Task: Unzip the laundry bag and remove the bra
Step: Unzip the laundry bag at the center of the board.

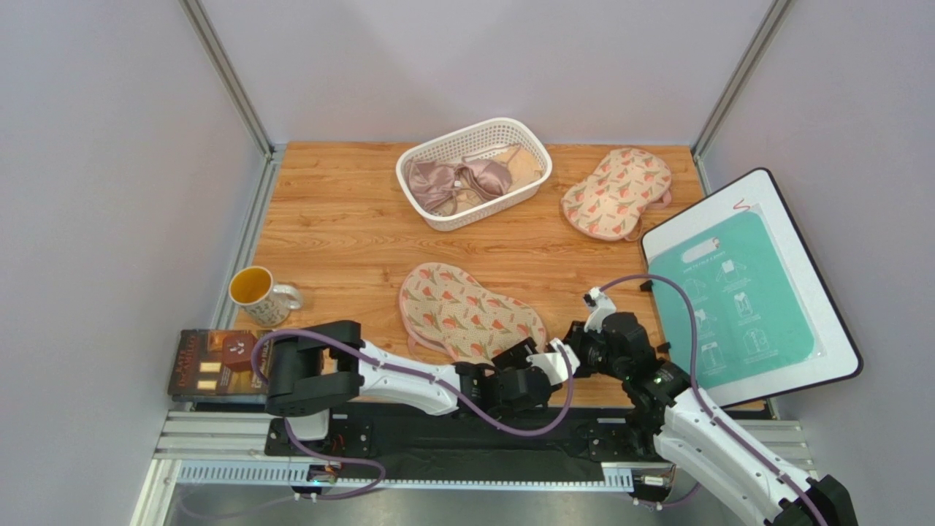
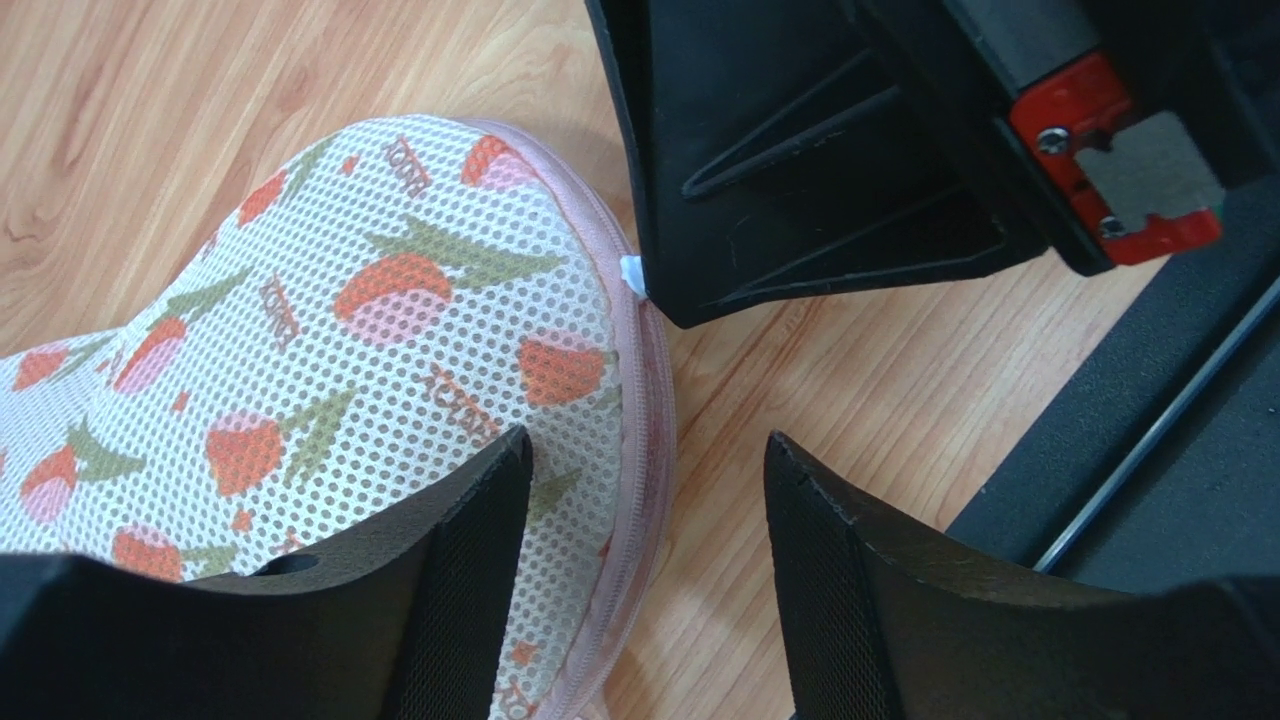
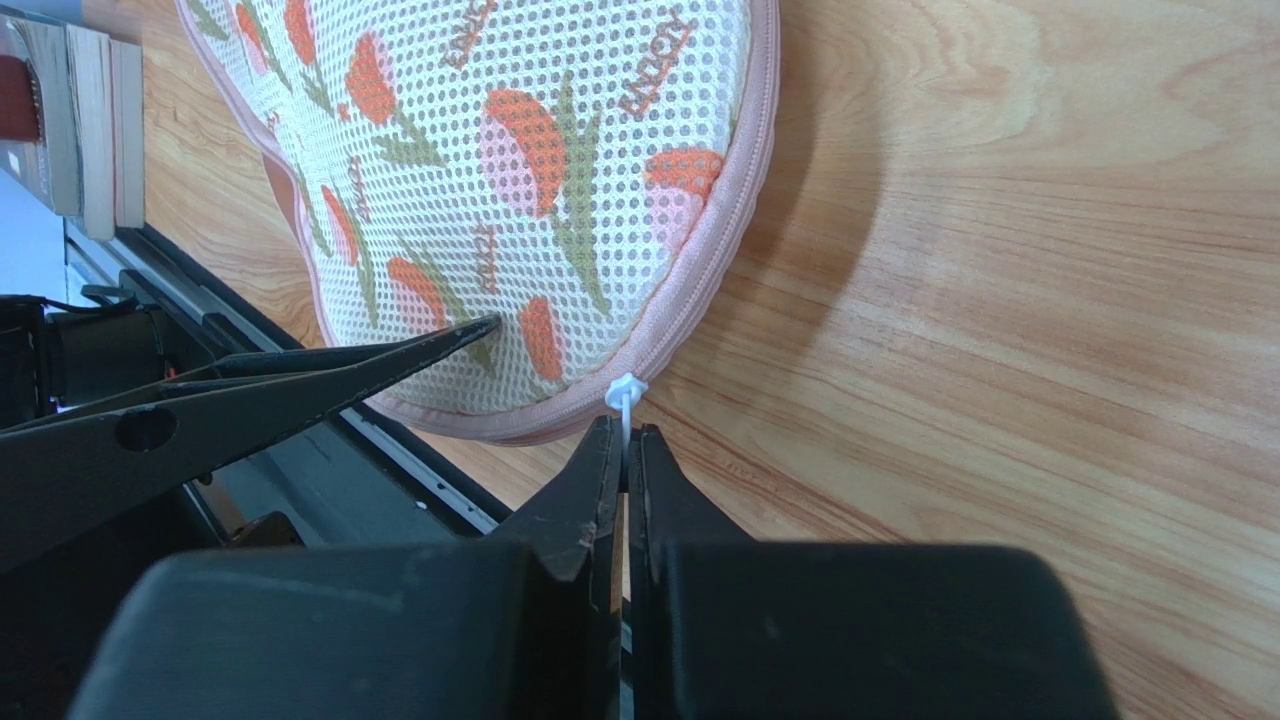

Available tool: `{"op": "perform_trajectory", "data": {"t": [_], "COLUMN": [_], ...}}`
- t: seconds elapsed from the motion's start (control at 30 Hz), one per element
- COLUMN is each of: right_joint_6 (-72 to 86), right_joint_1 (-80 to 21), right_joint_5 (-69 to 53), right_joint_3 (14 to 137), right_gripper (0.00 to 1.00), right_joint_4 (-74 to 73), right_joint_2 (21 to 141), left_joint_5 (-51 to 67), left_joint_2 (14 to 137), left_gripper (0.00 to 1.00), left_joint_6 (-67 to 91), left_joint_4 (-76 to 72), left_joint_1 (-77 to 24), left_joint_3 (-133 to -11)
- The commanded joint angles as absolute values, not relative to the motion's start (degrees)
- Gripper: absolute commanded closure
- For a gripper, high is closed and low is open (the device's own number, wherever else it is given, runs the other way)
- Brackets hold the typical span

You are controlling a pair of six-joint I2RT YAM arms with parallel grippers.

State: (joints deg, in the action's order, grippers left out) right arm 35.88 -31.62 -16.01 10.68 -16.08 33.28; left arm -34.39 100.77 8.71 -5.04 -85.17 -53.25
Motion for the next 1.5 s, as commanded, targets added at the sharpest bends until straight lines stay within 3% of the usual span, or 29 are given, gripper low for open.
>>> {"op": "perform_trajectory", "data": {"t": [0.0,0.1,0.23,0.33,0.87,1.47], "right_joint_6": [35.1,35.1,35.1,35.1,35.2,35.4], "right_joint_1": [-31.4,-31.4,-31.4,-31.4,-31.3,-31.3], "right_joint_5": [-16.4,-16.4,-16.3,-16.2,-15.4,-14.4], "right_joint_3": [11.5,11.5,11.5,11.5,11.7,12.0], "right_gripper": [1.0,1.0,1.0,1.0,1.0,1.0], "right_joint_4": [-15.3,-15.3,-15.3,-15.4,-15.6,-16.3], "right_joint_2": [32.6,32.5,32.5,32.5,33.0,32.7], "left_joint_5": [-36.6,-38.8,-42.2,-42.8,-41.7,-47.7], "left_joint_2": [102.5,103.5,102.8,101.8,91.1,78.7], "left_gripper": [0.37,0.47,0.83,1.0,1.0,1.0], "left_joint_6": [9.8,10.7,12.7,12.9,11.5,19.4], "left_joint_4": [-6.6,-5.5,-4.0,-3.6,-7.0,2.2], "left_joint_1": [-85.2,-85.0,-85.0,-84.9,-85.3,-85.3], "left_joint_3": [-54.6,-54.8,-54.0,-53.1,-41.8,-31.2]}}
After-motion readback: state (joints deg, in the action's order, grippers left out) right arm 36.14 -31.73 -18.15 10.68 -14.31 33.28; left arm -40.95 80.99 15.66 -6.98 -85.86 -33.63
